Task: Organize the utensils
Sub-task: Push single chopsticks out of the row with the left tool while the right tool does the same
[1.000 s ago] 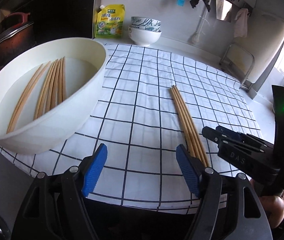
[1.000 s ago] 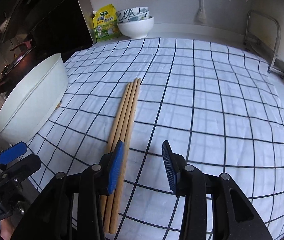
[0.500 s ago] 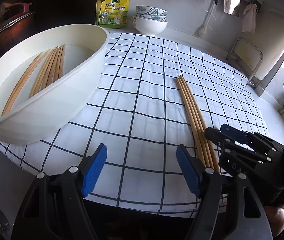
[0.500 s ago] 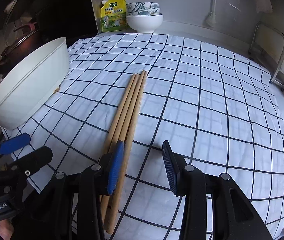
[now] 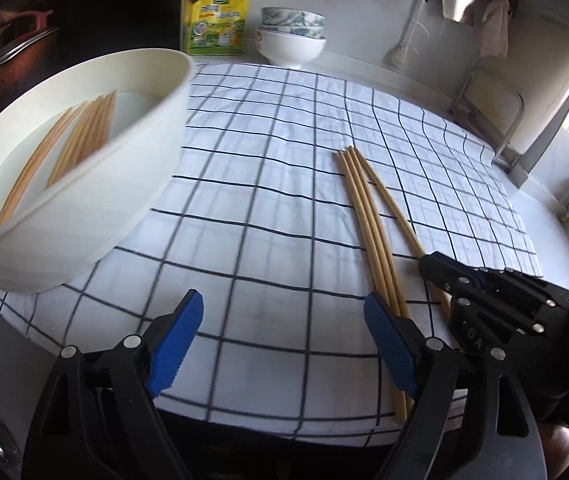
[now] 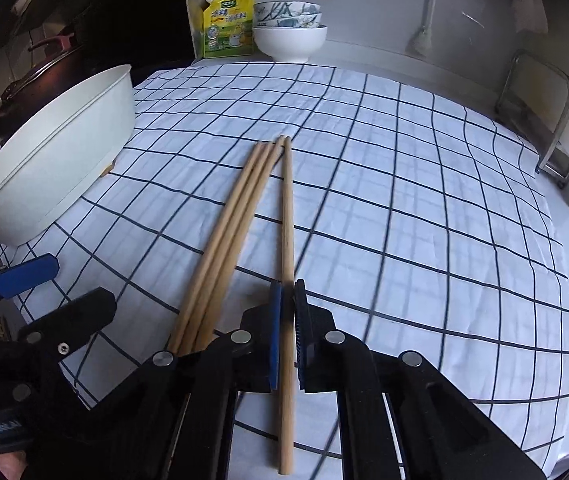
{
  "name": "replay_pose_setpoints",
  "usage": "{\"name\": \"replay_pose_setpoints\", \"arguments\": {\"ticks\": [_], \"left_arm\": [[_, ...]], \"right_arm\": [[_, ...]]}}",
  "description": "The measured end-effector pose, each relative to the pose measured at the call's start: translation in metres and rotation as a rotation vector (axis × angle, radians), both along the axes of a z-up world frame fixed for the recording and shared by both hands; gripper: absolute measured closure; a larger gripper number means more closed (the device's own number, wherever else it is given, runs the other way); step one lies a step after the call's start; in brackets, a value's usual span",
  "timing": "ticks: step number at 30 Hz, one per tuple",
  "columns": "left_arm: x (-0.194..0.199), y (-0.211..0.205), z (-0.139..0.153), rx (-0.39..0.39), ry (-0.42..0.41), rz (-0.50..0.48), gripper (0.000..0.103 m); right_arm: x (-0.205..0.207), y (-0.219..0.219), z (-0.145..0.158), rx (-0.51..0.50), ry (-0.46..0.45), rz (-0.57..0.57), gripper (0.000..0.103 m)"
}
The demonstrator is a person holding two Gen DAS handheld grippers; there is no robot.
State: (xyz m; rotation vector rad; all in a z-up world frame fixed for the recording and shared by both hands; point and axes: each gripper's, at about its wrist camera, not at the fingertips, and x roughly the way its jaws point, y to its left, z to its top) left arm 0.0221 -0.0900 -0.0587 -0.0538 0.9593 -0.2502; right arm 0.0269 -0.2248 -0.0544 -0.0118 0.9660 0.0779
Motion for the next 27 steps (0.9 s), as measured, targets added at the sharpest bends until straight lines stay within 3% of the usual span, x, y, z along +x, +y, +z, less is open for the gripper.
{"name": "replay_pose_setpoints", "arguments": {"ticks": [15, 18, 22, 27], "left_arm": [[0.009, -0.034, -0.011, 0.075, 0.007, -0.033, 0.021], [0.008, -0.037, -0.012, 0.096, -0.003, -0.031, 0.019], [0.009, -0.036, -0.012, 0.114, -0.007, -0.023, 0.018], [0.005, -0.037, -0.015, 0.172, -0.015, -0.034, 0.017]], "right_arm": [[-0.006, -0.05, 0.002, 0.113, 0.019, -0.086, 0.096], [-0.006, -0.053, 0.003, 0.113, 0.011, -0.1, 0.087], [-0.007, -0.056, 0.002, 0.126, 0.01, -0.108, 0.086], [-0.007, -0.053, 0.003, 0.122, 0.007, -0.1, 0.078]]}}
